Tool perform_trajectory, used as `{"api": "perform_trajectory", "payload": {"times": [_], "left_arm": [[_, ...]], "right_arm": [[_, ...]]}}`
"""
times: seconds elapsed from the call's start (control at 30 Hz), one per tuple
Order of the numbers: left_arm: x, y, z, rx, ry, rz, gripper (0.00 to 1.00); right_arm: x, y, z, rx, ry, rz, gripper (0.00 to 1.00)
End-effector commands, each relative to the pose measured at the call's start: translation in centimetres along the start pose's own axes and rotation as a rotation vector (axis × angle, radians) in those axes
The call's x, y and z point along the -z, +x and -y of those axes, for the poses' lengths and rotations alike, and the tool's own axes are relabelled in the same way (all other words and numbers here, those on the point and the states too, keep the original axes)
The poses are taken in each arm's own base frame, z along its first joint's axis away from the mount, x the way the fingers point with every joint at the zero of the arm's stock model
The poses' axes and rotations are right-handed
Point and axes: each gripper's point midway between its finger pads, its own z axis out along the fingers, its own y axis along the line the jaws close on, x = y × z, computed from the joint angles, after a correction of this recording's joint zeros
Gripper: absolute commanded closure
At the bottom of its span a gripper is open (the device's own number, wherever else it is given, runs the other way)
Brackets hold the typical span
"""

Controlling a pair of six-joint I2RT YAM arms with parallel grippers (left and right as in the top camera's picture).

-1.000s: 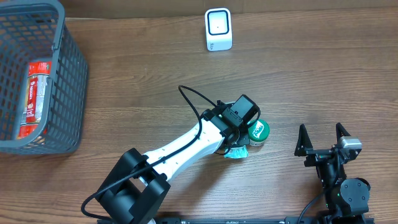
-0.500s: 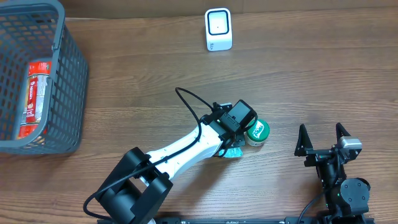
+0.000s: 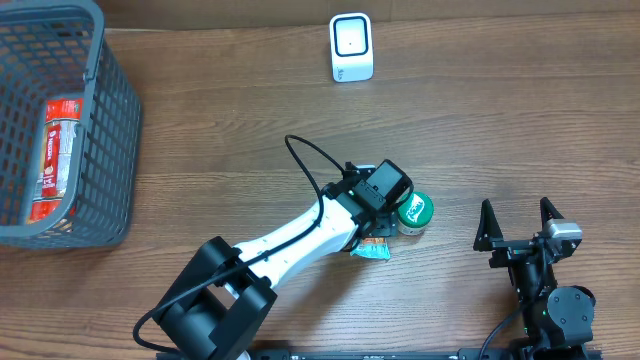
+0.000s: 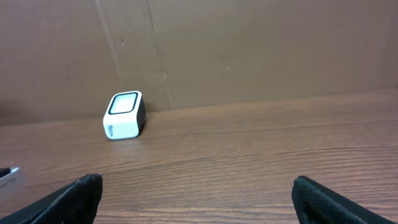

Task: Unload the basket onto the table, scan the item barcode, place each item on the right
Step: 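Lower the packs and green-capped jar onto the table, open left gripper, then move the left gripper back into the basket and grasp the red Nescafe pack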

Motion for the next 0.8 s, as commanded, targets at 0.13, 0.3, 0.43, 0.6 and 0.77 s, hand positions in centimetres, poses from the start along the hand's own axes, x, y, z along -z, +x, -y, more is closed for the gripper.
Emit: {"api": "perform_trajectory", "payload": {"times": [0.13,0.3,0.43,0.6,0.77], "left_arm": [[12.5,-13.3,-2.5,-0.091,-0.052,0.302,0.17],[24.4,-21.0,-8.3,-0.056,-0.11,0.514,0.17],[31.0,-23.7,-13.7,-0.103,-0.163,0.617,0.04],[35.7,-24.4,-22.8,-0.048,-0.318,0.668,0.06],[36.4,-23.4,-33.5,0.105,-0.489,0.626,0.0]], "right_arm": [[0.0,0.2,0.2,0.001,0.011,0.002,0.0],[0.0,0.2,0.2,0.001,0.011,0.002,0.0],[0.0,0.2,0.2,0.001,0.011,0.002,0.0],[0.0,0.2,0.2,0.001,0.011,0.001,0.0],[0.0,0.2,0.2,0.001,0.011,0.002,0.0]]}}
